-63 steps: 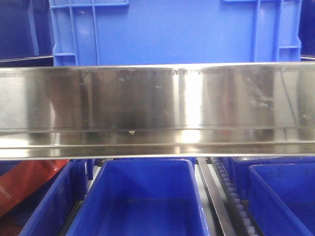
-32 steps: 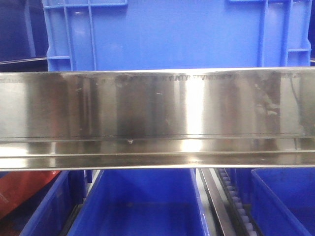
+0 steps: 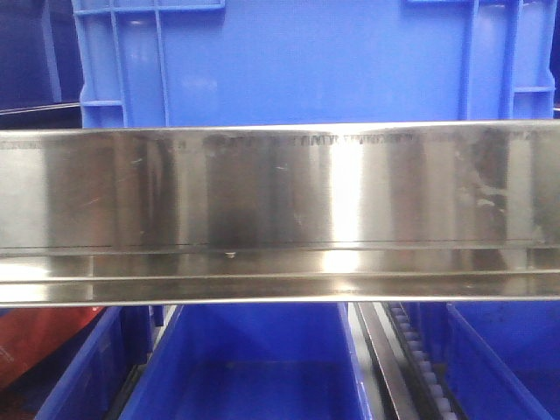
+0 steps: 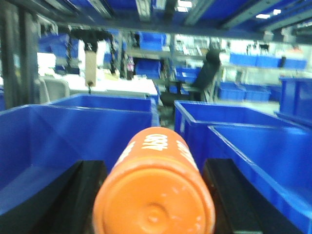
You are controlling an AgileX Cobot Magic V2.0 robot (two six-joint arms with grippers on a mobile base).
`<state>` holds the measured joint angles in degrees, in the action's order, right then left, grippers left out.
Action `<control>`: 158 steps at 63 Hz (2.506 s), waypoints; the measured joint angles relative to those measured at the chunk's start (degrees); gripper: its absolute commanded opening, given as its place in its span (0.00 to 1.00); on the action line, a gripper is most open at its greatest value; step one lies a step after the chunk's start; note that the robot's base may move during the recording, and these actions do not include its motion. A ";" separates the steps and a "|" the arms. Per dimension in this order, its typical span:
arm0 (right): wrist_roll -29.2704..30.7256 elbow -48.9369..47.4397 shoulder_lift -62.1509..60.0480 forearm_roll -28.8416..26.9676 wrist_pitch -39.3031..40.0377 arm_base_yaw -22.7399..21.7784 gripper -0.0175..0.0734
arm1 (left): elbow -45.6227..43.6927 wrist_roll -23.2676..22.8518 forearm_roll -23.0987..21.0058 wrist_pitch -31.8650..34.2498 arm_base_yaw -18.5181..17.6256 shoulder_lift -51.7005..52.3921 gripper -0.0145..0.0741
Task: Place cylindrical capacitor in blue bin on shelf
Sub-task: 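Open both grippers to drop the capacitors into the blue bin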
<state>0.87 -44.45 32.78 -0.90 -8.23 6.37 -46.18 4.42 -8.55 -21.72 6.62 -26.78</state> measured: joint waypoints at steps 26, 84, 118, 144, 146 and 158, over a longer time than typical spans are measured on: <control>1.16 -15.88 23.27 0.32 0.10 14.03 0.01 | -21.73 7.26 -10.90 -4.92 -15.39 -28.69 0.04; 1.28 -25.76 43.94 0.41 0.79 21.84 0.69 | -36.71 7.53 -7.48 5.37 -35.03 -60.71 0.75; 1.28 -25.90 39.97 0.41 0.83 18.75 0.01 | -36.82 7.57 -2.80 6.26 -34.70 -56.92 0.04; 1.28 -14.98 24.80 -0.06 -2.53 13.20 0.01 | -21.74 7.57 -4.97 14.21 -30.53 -42.73 0.04; 1.28 -13.33 23.32 -0.06 -2.40 13.17 0.01 | -19.63 7.57 -5.23 15.16 -30.58 -41.25 0.04; 1.28 -1.48 11.47 -0.06 -1.70 13.17 0.01 | -3.78 7.57 -6.03 20.41 -30.58 -28.84 0.04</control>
<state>2.15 -45.93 44.26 -0.97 -9.93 19.55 -49.96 11.99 -14.58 -1.32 -23.96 -55.62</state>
